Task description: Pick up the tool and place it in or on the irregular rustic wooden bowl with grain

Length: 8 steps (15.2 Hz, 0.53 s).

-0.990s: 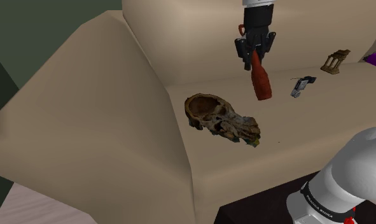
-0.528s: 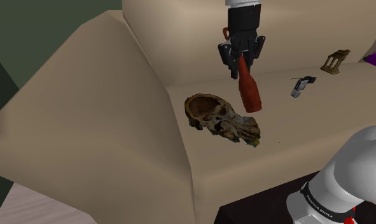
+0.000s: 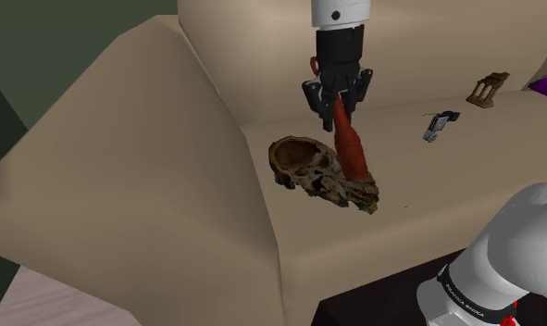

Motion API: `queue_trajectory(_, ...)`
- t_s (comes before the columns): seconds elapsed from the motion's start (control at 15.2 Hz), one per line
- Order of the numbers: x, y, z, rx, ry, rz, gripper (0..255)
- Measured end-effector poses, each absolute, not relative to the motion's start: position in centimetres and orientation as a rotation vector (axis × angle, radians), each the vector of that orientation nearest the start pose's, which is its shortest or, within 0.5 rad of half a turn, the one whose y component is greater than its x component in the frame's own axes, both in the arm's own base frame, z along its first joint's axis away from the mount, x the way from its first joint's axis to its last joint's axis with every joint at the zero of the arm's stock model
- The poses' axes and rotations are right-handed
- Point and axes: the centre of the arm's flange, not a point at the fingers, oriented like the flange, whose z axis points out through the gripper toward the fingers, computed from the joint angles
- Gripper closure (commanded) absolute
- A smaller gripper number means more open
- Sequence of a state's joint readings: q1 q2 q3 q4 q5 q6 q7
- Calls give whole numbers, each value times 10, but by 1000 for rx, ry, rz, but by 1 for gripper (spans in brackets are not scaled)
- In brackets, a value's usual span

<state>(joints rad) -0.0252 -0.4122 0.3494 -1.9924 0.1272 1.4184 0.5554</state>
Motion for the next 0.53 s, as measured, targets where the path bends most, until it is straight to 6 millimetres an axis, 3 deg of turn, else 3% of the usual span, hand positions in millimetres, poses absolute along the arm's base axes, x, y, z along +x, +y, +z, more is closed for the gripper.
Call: queue_trajectory(0.53, 376, 170, 559, -3188, 422, 263, 255)
